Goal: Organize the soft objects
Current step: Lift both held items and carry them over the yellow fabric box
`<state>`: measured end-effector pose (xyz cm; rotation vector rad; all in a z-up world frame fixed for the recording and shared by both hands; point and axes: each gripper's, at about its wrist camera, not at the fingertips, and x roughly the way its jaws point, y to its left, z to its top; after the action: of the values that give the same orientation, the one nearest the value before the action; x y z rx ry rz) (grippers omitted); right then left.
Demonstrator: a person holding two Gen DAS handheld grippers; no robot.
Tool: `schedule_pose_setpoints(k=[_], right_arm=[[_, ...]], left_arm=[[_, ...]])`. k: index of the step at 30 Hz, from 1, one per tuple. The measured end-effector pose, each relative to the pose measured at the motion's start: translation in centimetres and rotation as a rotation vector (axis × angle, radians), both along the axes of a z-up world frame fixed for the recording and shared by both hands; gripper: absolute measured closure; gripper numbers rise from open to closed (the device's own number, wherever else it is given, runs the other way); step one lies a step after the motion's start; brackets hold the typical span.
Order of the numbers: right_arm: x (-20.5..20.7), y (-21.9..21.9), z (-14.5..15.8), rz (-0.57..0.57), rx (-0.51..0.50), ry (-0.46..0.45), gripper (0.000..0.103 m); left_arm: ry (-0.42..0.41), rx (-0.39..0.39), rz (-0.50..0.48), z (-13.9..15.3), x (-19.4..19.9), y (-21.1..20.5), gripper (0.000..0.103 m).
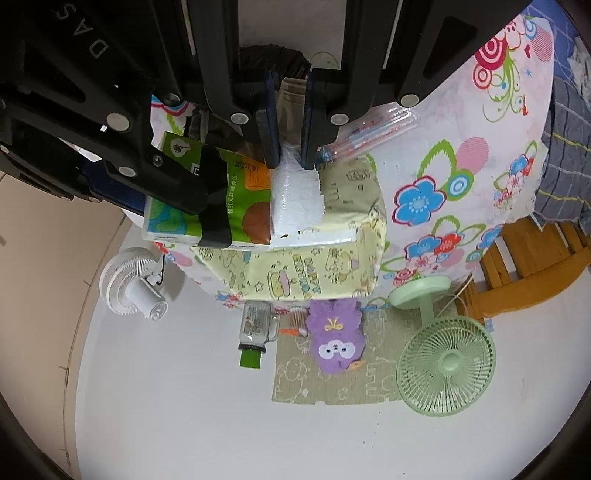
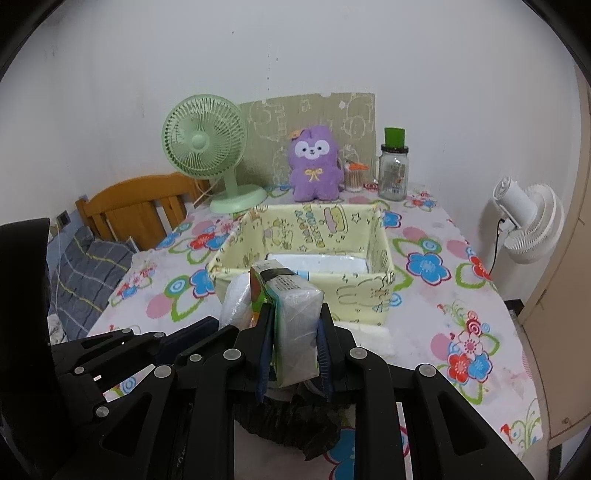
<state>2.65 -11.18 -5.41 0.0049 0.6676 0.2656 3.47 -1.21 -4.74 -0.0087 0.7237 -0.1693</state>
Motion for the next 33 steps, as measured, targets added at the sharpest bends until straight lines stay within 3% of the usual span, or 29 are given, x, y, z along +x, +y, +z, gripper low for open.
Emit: schedule_pose_setpoints(k=[15, 33], right_arm=[[0.7, -0.8, 3.0, -0.001, 0.018, -0.055, 0.08], [4.9, -1.7, 3.2, -0.036, 0.031, -0.06, 0.08]], left_arm=[[-0.05, 0.005, -0.002, 2.8, 1.2, -0.8, 0.094], [-0.051, 0.001, -0.017, 3.1, 5.5, -1.7, 0.094]])
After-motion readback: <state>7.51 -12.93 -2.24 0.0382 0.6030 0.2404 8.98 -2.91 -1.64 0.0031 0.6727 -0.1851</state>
